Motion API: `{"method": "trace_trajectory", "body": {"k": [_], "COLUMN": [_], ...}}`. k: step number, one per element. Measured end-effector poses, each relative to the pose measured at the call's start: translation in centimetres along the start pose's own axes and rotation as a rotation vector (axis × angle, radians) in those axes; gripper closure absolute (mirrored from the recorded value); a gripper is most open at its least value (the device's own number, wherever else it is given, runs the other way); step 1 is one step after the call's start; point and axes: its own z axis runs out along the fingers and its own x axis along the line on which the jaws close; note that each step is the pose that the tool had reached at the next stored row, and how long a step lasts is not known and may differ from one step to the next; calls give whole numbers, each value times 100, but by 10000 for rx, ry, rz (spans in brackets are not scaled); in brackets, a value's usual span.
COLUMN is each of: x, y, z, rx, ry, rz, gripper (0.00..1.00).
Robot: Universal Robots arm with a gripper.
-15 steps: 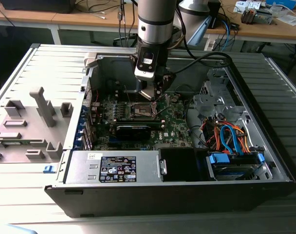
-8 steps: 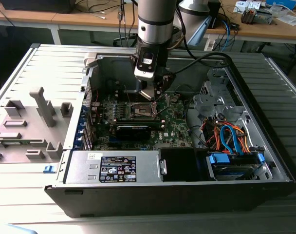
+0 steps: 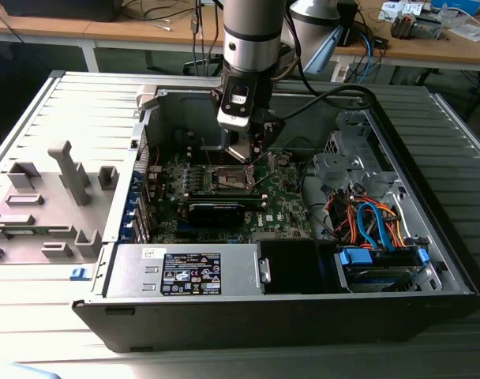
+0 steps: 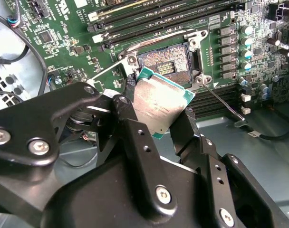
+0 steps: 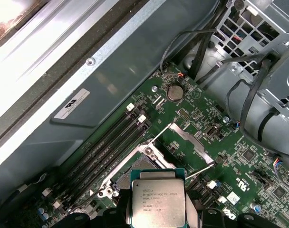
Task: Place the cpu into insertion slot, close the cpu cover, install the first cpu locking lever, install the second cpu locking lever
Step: 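Place the cpu into insertion slot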
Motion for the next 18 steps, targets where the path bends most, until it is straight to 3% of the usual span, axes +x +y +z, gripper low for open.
{"method": "trace_trajectory", "body": {"k": [18], "x": [0], "y": [0], "z": [9], "rx": [-3], "ry": [-12], "rz": [197], "gripper": [45]}}
